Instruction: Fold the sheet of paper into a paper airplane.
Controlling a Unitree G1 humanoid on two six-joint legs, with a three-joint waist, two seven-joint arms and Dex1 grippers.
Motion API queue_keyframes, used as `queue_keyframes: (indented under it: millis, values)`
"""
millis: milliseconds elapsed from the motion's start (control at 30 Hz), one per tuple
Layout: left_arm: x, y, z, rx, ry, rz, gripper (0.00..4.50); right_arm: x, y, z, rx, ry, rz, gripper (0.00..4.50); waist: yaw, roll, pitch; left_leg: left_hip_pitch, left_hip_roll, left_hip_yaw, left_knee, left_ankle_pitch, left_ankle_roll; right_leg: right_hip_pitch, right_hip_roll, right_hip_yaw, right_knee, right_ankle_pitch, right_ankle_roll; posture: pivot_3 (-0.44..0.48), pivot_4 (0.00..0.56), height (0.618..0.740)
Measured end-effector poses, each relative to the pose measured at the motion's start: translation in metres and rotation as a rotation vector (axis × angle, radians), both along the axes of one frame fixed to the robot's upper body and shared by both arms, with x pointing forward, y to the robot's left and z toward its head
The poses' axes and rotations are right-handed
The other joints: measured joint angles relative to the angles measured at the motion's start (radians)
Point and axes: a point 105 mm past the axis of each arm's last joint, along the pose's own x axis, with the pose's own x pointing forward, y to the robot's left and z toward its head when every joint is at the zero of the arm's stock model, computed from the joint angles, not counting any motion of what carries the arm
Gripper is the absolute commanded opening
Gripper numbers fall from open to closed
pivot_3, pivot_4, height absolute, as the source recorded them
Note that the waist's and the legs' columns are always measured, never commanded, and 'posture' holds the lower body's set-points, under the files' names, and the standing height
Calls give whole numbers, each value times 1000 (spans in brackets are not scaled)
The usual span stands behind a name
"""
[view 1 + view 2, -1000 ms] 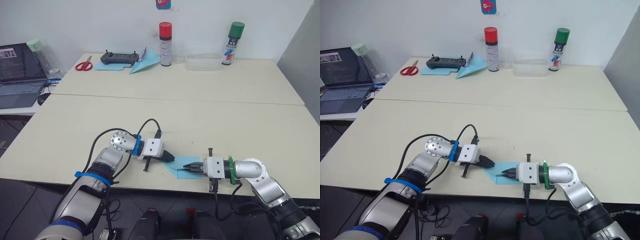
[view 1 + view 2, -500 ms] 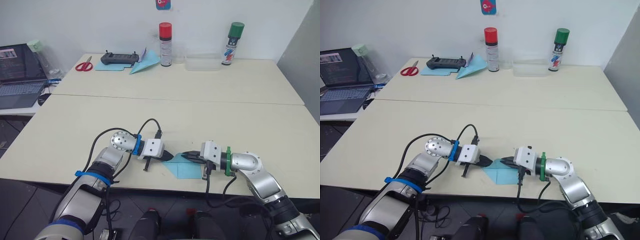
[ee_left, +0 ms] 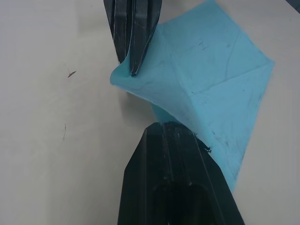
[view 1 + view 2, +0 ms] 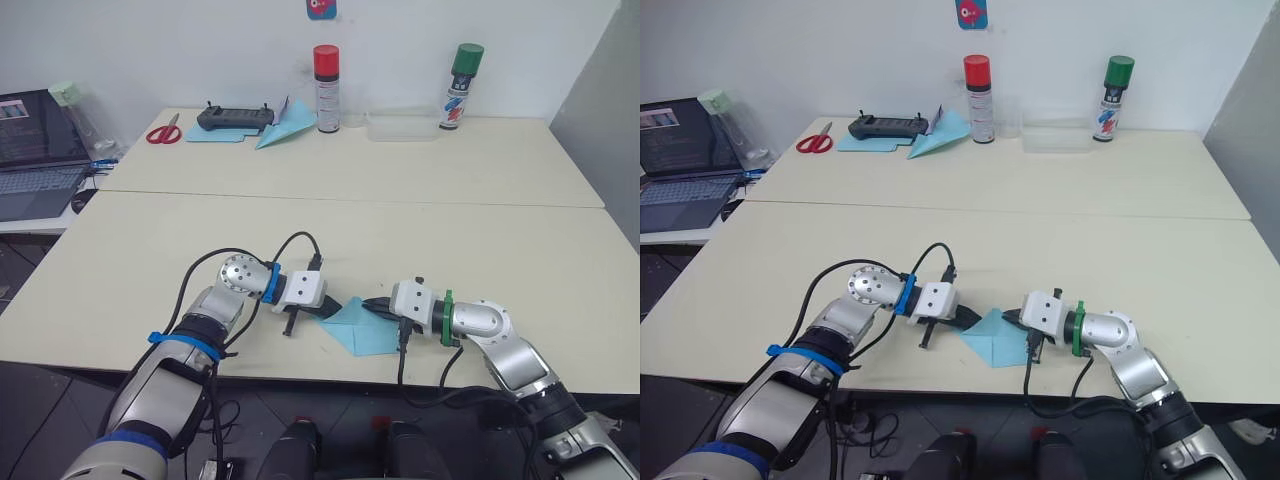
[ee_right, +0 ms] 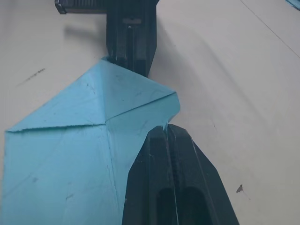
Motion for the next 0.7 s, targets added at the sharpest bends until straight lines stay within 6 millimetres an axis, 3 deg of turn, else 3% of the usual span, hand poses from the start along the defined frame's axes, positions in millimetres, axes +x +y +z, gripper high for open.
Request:
queue_keyframes:
  millis: [533, 633, 700]
  values:
    - [0, 6, -2, 6, -3, 21, 0, 2, 2, -9, -72, -50, 7, 50, -2, 0, -3, 0, 0, 0, -1, 0, 0, 0, 0, 0, 0, 0, -1, 0, 150, 740]
    - [0, 6, -2, 6, -4, 21, 0, 3, 2, -8, -81, -60, 12, 625, -2, 0, -3, 0, 0, 0, -1, 0, 0, 0, 0, 0, 0, 0, -1, 0, 150, 740]
    - [0, 7, -2, 6, -6, 23, 0, 6, 1, -6, -88, -91, 5, 1266, -2, 0, -3, 0, 0, 0, -1, 0, 0, 0, 0, 0, 0, 0, -1, 0, 150, 740]
